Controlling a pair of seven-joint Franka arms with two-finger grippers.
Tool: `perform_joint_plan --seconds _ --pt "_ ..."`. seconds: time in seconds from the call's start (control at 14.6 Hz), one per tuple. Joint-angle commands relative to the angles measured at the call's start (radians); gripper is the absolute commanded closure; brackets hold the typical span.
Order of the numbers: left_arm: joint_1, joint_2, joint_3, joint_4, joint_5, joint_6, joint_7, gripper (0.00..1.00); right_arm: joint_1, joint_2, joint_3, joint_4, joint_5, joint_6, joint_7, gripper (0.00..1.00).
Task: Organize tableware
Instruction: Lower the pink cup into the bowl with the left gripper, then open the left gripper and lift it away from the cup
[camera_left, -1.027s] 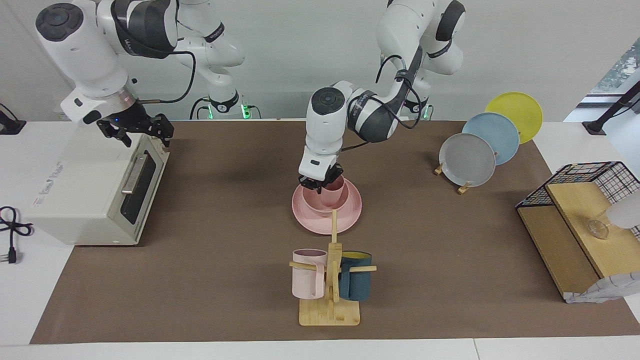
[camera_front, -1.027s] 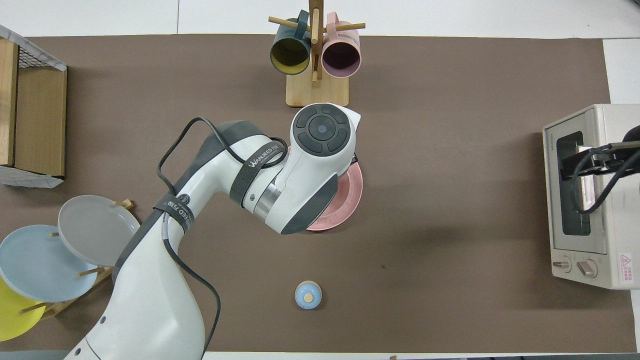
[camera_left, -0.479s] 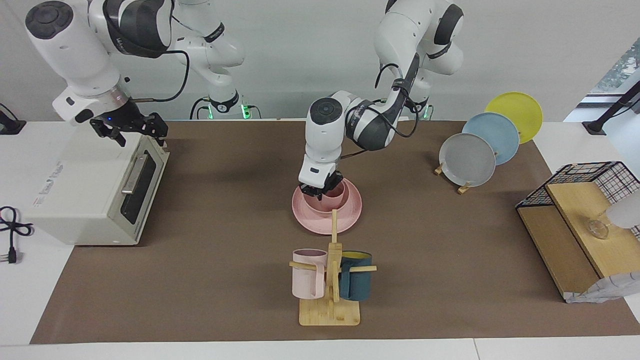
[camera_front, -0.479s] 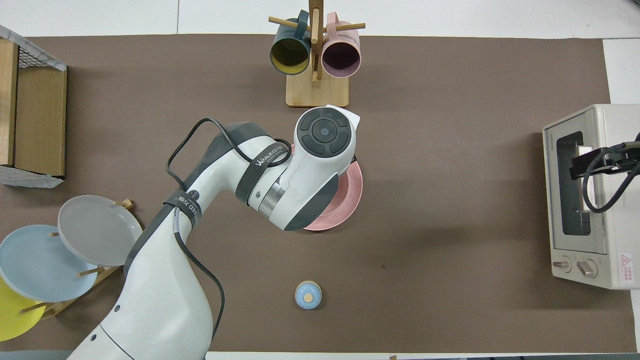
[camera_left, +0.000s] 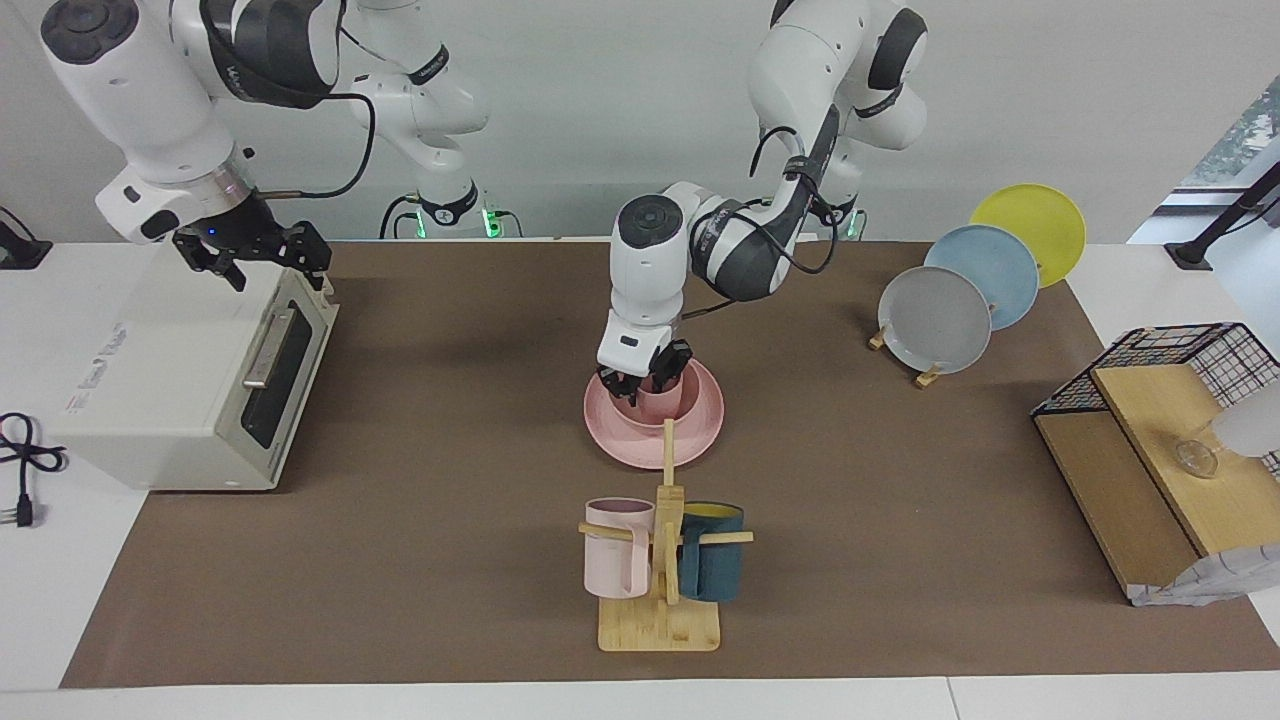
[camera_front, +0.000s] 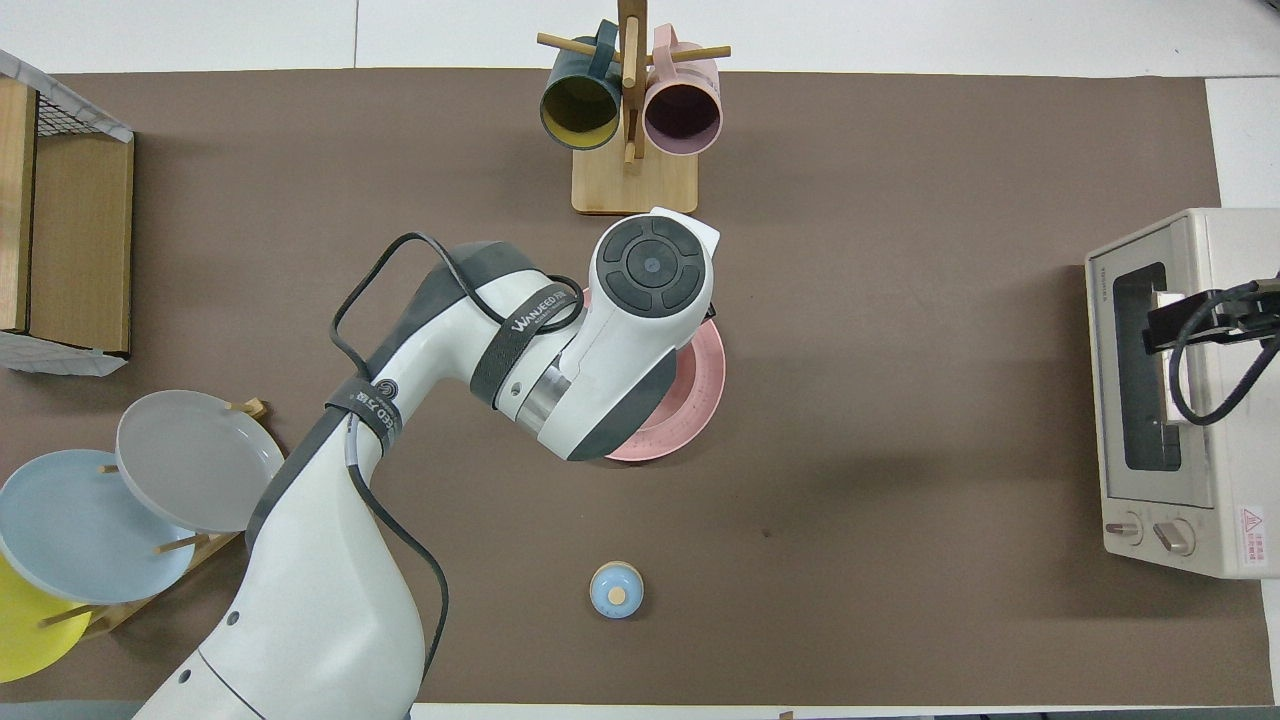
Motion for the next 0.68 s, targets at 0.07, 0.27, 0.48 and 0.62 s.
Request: perform_joint_plan --seconds 0.07,0.27,0.48,0.62 --pt "0.065 -0.146 0.01 -0.016 0.011 -0.13 0.061 0.0 0.003 -0.005 -0.005 0.031 0.042 -0.041 0.037 0.0" --pt "0.163 -0.243 0.01 -0.014 -0.025 -0.23 0.133 0.0 0.003 -0.005 0.001 0.039 0.043 -0.052 0.047 0.0" --pt "0.294 -0.346 0.01 -0.019 -0.052 -0.334 0.278 0.0 0.002 -0.012 0.001 0.033 0.043 -0.054 0.045 0.0" --pt "0.402 -0.41 0.01 -0.019 -0.091 -0.42 0.431 0.0 0.002 -0.014 0.001 0.031 0.043 -0.057 0.045 0.0"
